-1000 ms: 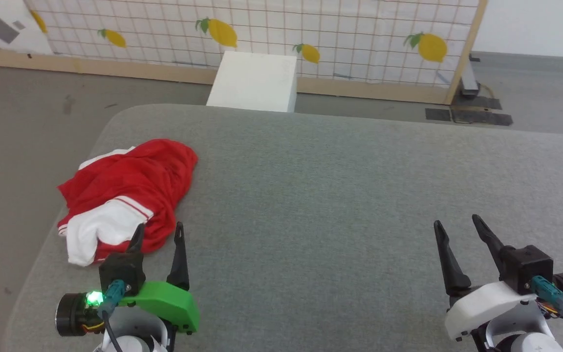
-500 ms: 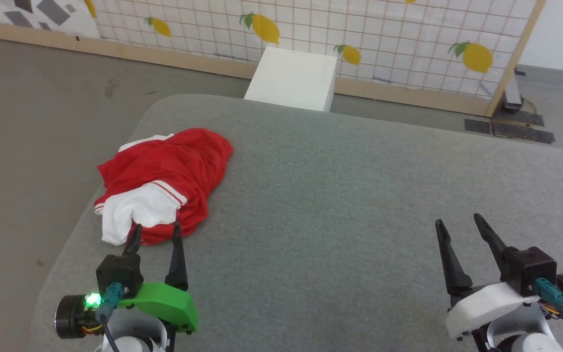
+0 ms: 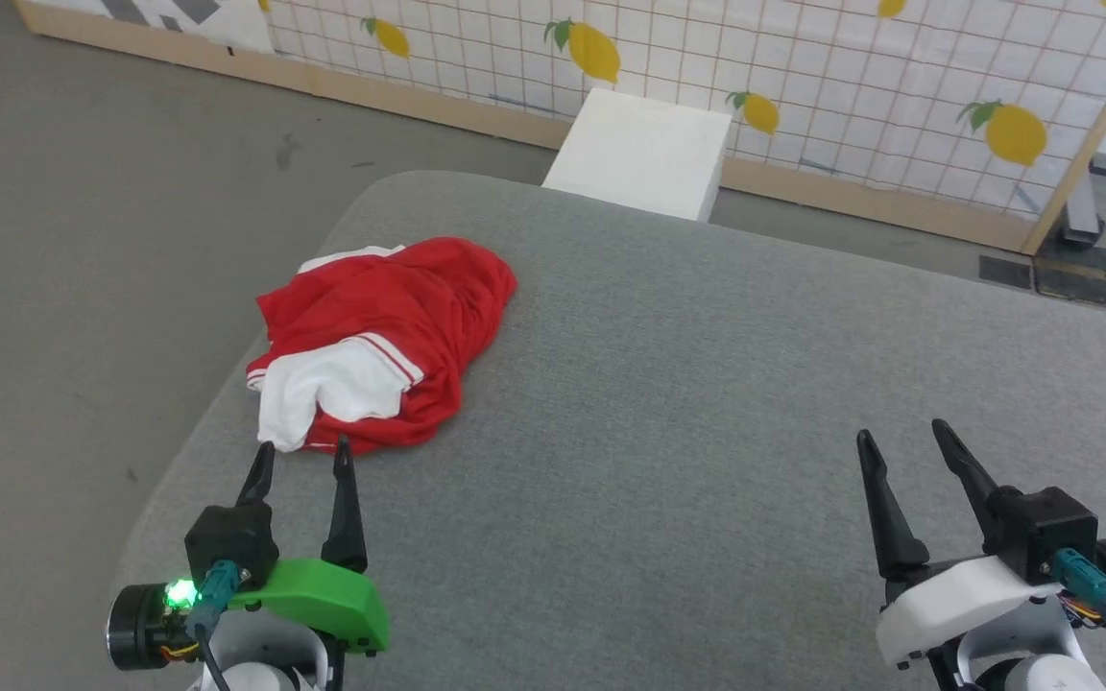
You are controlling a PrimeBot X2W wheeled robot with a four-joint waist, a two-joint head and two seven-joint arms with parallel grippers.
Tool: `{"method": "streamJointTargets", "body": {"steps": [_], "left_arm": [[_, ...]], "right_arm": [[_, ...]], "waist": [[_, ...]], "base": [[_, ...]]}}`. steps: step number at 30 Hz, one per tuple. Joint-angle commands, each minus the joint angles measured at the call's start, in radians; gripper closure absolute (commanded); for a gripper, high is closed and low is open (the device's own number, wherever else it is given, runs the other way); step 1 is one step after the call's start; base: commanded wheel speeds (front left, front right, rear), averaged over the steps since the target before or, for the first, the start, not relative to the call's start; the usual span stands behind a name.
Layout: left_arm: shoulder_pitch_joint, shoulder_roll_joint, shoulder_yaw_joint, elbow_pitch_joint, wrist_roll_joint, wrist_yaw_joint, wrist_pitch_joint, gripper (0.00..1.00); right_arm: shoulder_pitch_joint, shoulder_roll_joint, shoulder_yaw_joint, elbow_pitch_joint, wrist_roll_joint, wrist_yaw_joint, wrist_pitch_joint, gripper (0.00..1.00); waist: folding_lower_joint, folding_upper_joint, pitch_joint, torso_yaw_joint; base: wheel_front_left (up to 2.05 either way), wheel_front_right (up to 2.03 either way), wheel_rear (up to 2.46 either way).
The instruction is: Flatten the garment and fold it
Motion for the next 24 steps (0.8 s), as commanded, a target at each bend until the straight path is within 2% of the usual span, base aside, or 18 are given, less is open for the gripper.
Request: {"method": "streamJointTargets", "body": {"steps": [1,24], "left_arm": [[-0.013,0.008,-0.002,0.003,-0.017,0.009,-0.009,0.00],[-0.018,0.015,-0.012,0.039,-0.064,0.035,-0.057,0.00]], "right_arm": [[-0.016,0.001,-0.002,0.004,0.011,-0.001,-0.010,0.00],[-0.026,0.001,-0.001,0.017,0.037,-0.001,-0.046,0.00]], "waist": [[0.0000,0.0000,0.000,0.013],[0.0000,0.0000,0.009,0.116]], "base": [[0.00,0.00,0.00],[0.00,0.00,0.00]]}}
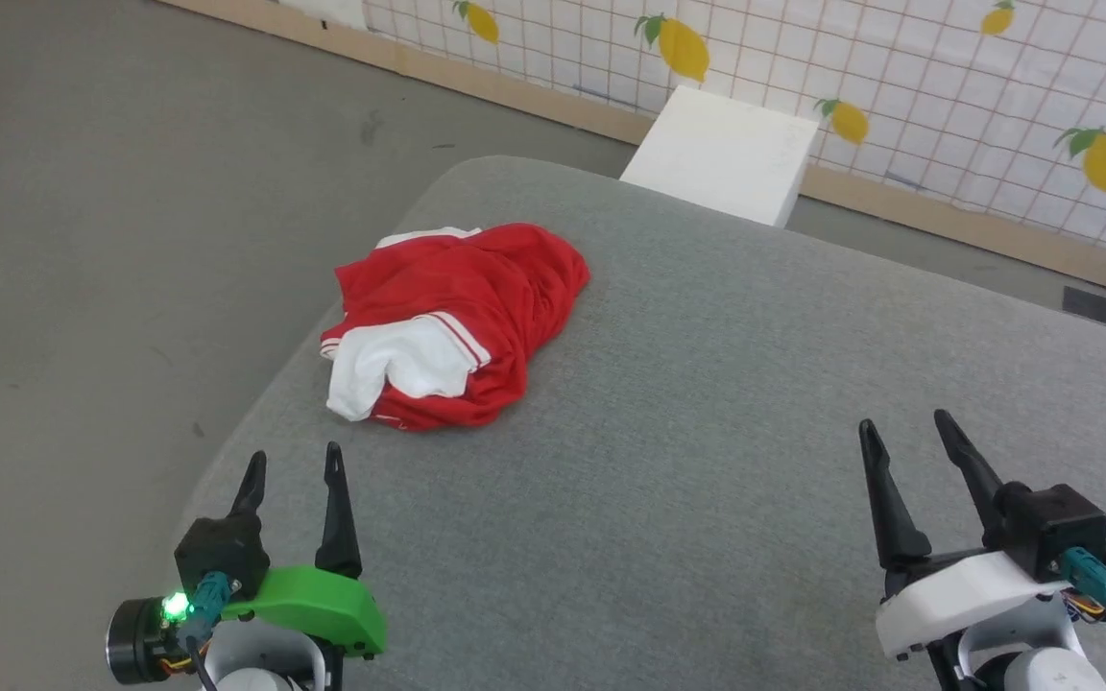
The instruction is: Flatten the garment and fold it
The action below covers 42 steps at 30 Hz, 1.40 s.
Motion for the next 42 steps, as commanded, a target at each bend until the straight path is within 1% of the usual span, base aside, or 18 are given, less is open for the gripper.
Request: {"method": "streamJointTargets", "body": {"steps": [1,36,38,42], "left_arm": [[-0.018,0.007,-0.004,0.004,-0.013,0.008,-0.013,0.00],[-0.044,0.020,-0.045,0.070,-0.083,0.043,-0.085,0.00],[-0.053,0.019,-0.050,0.074,-0.094,0.040,-0.087,0.00],[-0.129,0.018,-0.068,0.096,-0.122,-0.004,-0.061,0.00]], "right_arm": [[-0.014,0.001,-0.002,0.003,0.007,-0.001,-0.012,0.00],[-0.028,0.001,-0.015,0.038,0.052,-0.002,-0.071,0.00],[-0.032,0.001,-0.013,0.037,0.053,-0.002,-0.072,0.00],[-0.045,0.001,-0.014,0.020,0.042,-0.002,-0.061,0.00]], "waist": [[0.0000,0.0000,0.003,0.010],[-0.0001,0.0000,0.005,0.181],[-0.0001,0.0000,0.011,0.185],[-0.0001,0.0000,0.051,0.170]], "base": [[0.00,0.00,0.00],[0.00,0.00,0.00],[0.00,0.00,0.00],[0.00,0.00,0.00]]}}
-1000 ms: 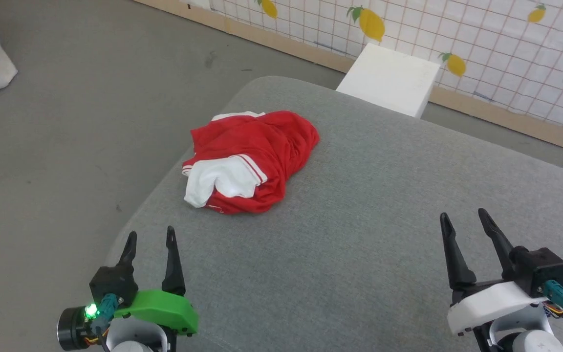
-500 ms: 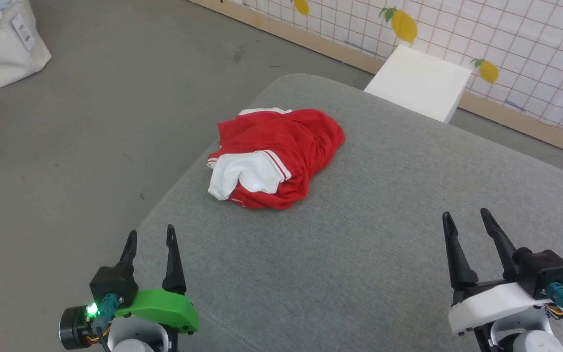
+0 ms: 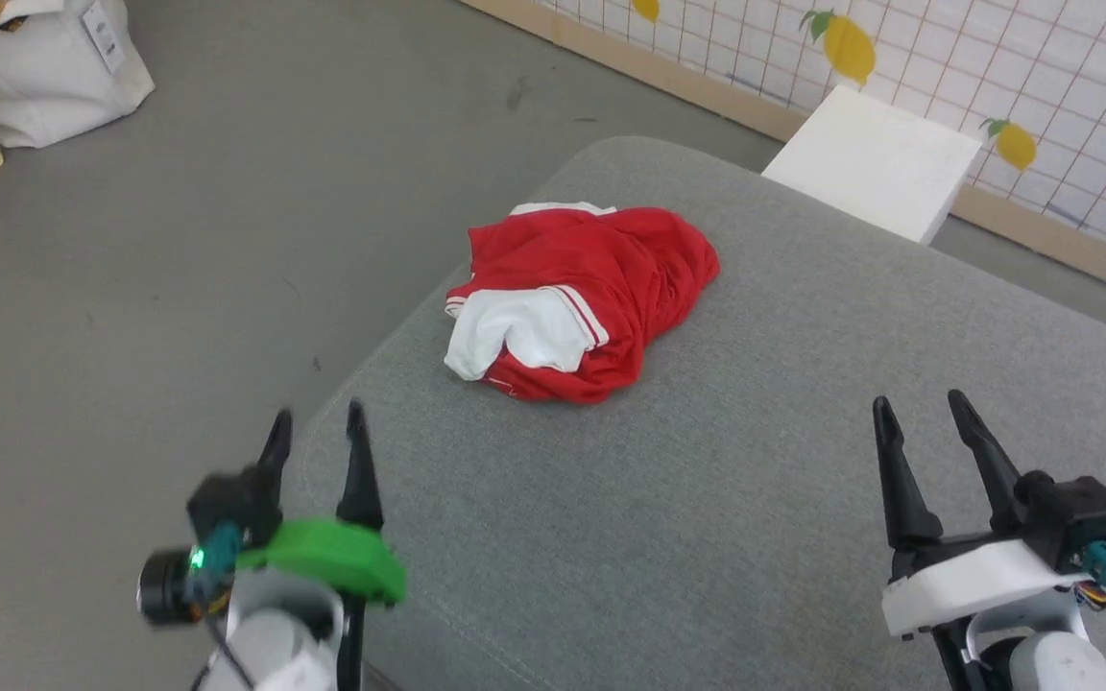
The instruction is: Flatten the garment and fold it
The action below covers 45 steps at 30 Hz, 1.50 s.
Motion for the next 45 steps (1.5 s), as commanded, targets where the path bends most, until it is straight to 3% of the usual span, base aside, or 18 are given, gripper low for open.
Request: {"method": "streamJointTargets", "body": {"steps": [1,7,14,23,30,31,32,33,36,42,45], "left_arm": [[-0.069,0.001,-0.011,0.015,-0.012,-0.022,0.023,0.00],[-0.351,-0.003,-0.022,0.186,-0.096,-0.123,0.163,0.00],[-0.616,-0.004,0.019,0.403,-0.221,-0.178,0.331,0.00],[-0.769,0.026,0.062,0.599,-0.327,-0.169,0.584,0.00],[-0.755,0.059,0.021,0.704,-0.323,-0.137,0.798,0.00],[-0.749,0.062,0.014,0.713,-0.321,-0.137,0.828,0.17],[-0.742,0.066,0.006,0.719,-0.320,-0.136,0.856,0.67],[-0.738,0.072,-0.002,0.720,-0.313,-0.135,0.870,0.96],[-0.722,0.105,-0.029,0.686,-0.271,-0.132,0.820,1.00],[-0.695,0.158,-0.030,0.574,-0.174,-0.077,0.463,1.00],[-0.686,0.169,-0.034,0.536,-0.150,-0.080,0.340,1.00]], "right_arm": [[-0.021,-0.001,-0.003,-0.012,-0.009,-0.002,0.004,0.00],[-0.075,-0.001,0.014,-0.060,-0.054,-0.002,0.043,0.00],[-0.144,-0.001,0.061,-0.095,-0.088,-0.002,0.070,0.00],[-0.227,-0.001,0.093,-0.101,-0.093,-0.002,0.058,0.00],[-0.241,-0.001,0.082,-0.069,-0.078,-0.002,0.025,0.00],[-0.241,-0.001,0.080,-0.063,-0.075,-0.002,0.020,0.00],[-0.239,-0.001,0.075,-0.055,-0.071,-0.002,0.014,0.00],[-0.238,-0.001,0.072,-0.049,-0.068,-0.002,0.010,0.00],[-0.227,-0.001,0.063,-0.025,-0.053,-0.002,-0.004,0.00],[-0.184,-0.001,0.044,0.024,-0.020,-0.002,-0.029,0.00],[-0.157,-0.001,0.031,0.038,0.000,-0.002,-0.038,0.00]], "waist": [[0.0000,0.0000,0.042,-0.021],[0.0000,0.0000,0.175,-0.100],[0.0000,0.0000,0.339,-0.232],[0.0000,0.0000,0.483,-0.369],[0.0000,0.0000,0.504,-0.409],[0.0000,0.0000,0.498,-0.409],[0.0000,0.0000,0.488,-0.408],[0.0000,0.0000,0.478,-0.406],[0.0000,0.0000,0.423,-0.396],[0.0000,0.0000,0.269,-0.374],[0.0000,0.0000,0.197,-0.374]], "base": [[0.00,0.00,0.00],[0.00,0.00,0.00],[0.00,0.00,0.00],[0.00,0.00,0.00],[0.00,0.00,0.00],[0.00,0.00,0.00],[0.00,0.00,0.00],[0.00,0.00,0.00],[0.00,0.00,0.00],[0.00,0.00,0.00],[0.00,0.00,0.00]]}}
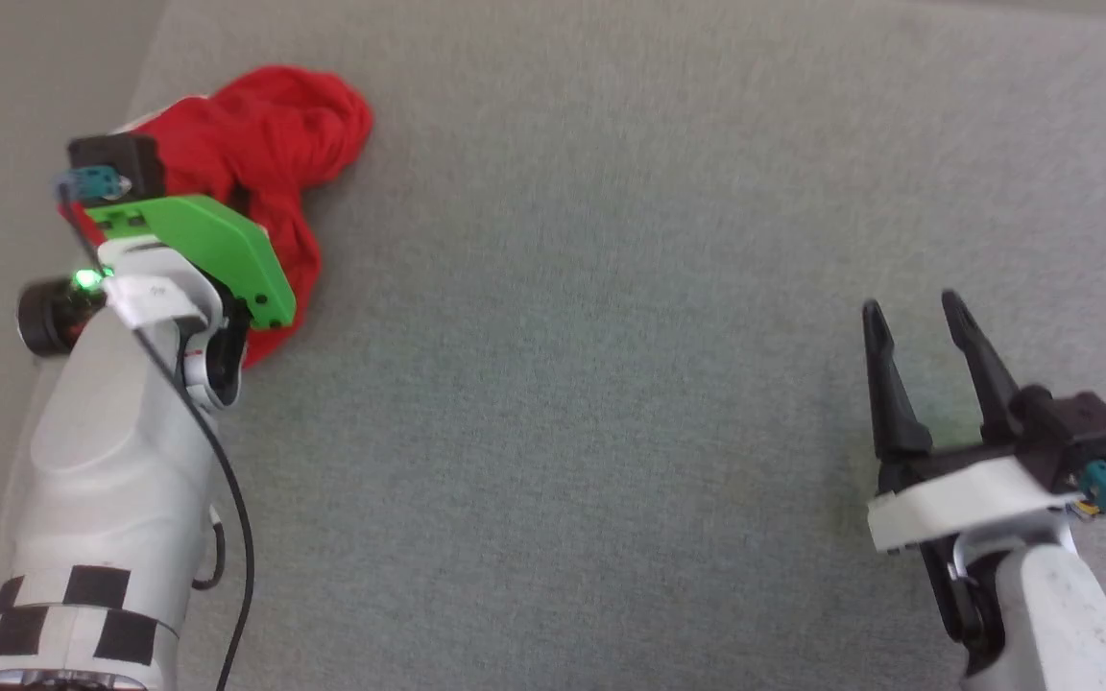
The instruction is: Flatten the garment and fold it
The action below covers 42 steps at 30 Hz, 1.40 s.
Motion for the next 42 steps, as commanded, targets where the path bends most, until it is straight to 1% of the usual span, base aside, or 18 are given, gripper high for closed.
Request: {"method": "streamJointTargets", "body": {"steps": [1,3,6,9,11,16,21,22,24,27,32,35,37,39,41,42], "left_arm": [[0.002,0.014,-0.003,-0.024,0.021,-0.004,-0.057,1.00],[0.001,0.022,-0.012,-0.056,0.046,0.001,-0.136,1.00],[-0.002,0.019,-0.031,-0.103,0.078,0.005,-0.225,1.00],[-0.004,0.007,-0.060,-0.149,0.109,0.004,-0.297,1.00],[-0.007,-0.008,-0.080,-0.185,0.120,-0.006,-0.329,1.00],[-0.004,-0.074,-0.135,-0.256,0.135,-0.025,-0.357,1.00],[-0.003,-0.146,-0.195,-0.279,0.130,-0.048,-0.362,1.00],[0.003,-0.169,-0.219,-0.278,0.113,-0.061,-0.355,1.00],[0.013,-0.186,-0.255,-0.261,0.090,-0.077,-0.319,1.00],[0.035,-0.200,-0.330,-0.210,0.041,-0.102,-0.195,1.00],[0.084,-0.204,-0.466,-0.103,-0.056,-0.121,0.111,1.00],[0.117,-0.204,-0.549,-0.057,-0.128,-0.130,0.298,1.00],[0.138,-0.205,-0.591,-0.030,-0.161,-0.134,0.398,1.00],[0.160,-0.205,-0.620,-0.012,-0.195,-0.139,0.473,1.00],[0.176,-0.205,-0.634,-0.010,-0.218,-0.141,0.498,1.00],[0.179,-0.205,-0.635,-0.013,-0.221,-0.140,0.490,0.82]], "right_arm": [[0.016,0.000,-0.006,0.004,0.012,-0.002,-0.010,0.00],[0.035,0.000,-0.015,0.009,0.020,-0.002,-0.012,0.00],[0.064,0.000,-0.030,0.013,0.027,-0.002,-0.013,0.00],[0.093,0.000,-0.038,0.014,0.035,-0.002,-0.010,0.00],[0.108,0.000,-0.041,0.008,0.038,-0.002,-0.006,0.00],[0.127,0.000,-0.046,-0.009,0.037,-0.002,0.008,0.00],[0.139,0.000,-0.049,-0.024,0.035,-0.002,0.022,0.00],[0.141,0.000,-0.047,-0.029,0.036,-0.002,0.026,0.00],[0.145,0.000,-0.049,-0.034,0.036,-0.002,0.029,0.00],[0.148,0.000,-0.049,-0.041,0.038,-0.002,0.032,0.00],[0.146,0.000,-0.043,-0.043,0.046,-0.002,0.029,0.00],[0.142,0.000,-0.037,-0.039,0.051,-0.002,0.026,0.00],[0.141,0.000,-0.036,-0.035,0.054,-0.002,0.023,0.00],[0.141,0.000,-0.034,-0.030,0.056,-0.002,0.020,0.00],[0.142,0.000,-0.035,-0.027,0.058,-0.002,0.019,0.00],[0.143,0.000,-0.037,-0.025,0.058,-0.002,0.018,0.00]], "waist": [[-0.0001,0.0000,-0.179,0.039],[-0.0001,0.0000,-0.222,0.029],[-0.0001,0.0000,-0.270,0.008],[-0.0001,0.0000,-0.316,-0.034],[-0.0001,0.0000,-0.335,-0.068],[-0.0001,0.0000,-0.361,-0.168],[-0.0001,0.0000,-0.368,-0.265],[-0.0001,0.0000,-0.364,-0.305],[-0.0001,0.0000,-0.358,-0.334],[-0.0001,0.0000,-0.343,-0.370],[-0.0001,0.0000,-0.317,-0.403],[-0.0001,0.0000,-0.305,-0.411],[-0.0001,0.0000,-0.302,-0.412],[-0.0001,0.0000,-0.301,-0.411],[-0.0001,0.0000,-0.303,-0.405],[-0.0001,0.0000,-0.305,-0.400]], "base": [[0.00,0.00,0.00],[0.00,0.00,0.00],[0.00,0.00,0.00],[0.00,0.00,0.00],[0.00,0.00,0.00],[0.00,0.00,0.00],[0.00,0.00,0.00],[0.00,0.00,0.00],[0.00,0.00,0.00],[0.00,0.00,0.00],[0.00,0.00,0.00],[0.00,0.00,0.00],[0.00,0.00,0.00],[0.00,0.00,0.00],[0.00,0.00,0.00],[0.00,0.00,0.00]]}}
